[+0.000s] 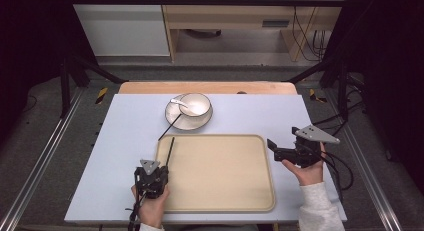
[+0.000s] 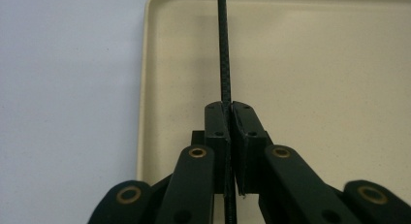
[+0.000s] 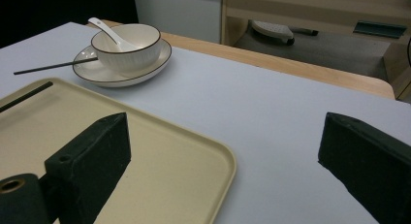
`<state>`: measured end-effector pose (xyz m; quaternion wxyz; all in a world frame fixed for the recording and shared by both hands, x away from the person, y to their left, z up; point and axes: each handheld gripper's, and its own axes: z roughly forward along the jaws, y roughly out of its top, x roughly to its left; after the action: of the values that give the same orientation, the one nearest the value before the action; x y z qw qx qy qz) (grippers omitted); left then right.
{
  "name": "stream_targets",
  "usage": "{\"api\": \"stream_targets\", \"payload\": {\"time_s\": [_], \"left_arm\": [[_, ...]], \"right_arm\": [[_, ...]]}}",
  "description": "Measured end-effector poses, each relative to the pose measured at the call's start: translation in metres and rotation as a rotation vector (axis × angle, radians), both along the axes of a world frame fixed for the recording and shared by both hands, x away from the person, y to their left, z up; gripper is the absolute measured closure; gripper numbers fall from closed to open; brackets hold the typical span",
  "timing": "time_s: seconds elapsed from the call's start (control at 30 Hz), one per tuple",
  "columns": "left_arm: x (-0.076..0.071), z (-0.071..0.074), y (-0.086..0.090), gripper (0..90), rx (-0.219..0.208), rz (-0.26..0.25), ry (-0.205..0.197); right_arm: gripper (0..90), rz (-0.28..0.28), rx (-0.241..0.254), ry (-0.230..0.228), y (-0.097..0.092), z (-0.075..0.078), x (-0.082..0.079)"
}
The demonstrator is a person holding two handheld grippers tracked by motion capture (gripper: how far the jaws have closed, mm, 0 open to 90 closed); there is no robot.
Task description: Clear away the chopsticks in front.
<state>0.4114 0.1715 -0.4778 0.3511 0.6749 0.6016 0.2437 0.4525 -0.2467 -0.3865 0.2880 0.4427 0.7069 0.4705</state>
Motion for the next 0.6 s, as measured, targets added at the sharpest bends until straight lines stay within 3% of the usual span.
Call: {"api": "stream_targets", "payload": {"time_s": [0.1,0.6], "left_arm": [[0.0009,-0.0019,-0.0016,85.6,0.016,0.004,0.011],[0.004,-0.0008,0.0009,84.6,0.017,-0.008,0.02]], "right_arm": [[5.0,0.0,0.0,0.001,0.0,0.0,0.0],[4.9,0.004,-0.006,0.006,0.0011,-0.0012,0.0009]]}}
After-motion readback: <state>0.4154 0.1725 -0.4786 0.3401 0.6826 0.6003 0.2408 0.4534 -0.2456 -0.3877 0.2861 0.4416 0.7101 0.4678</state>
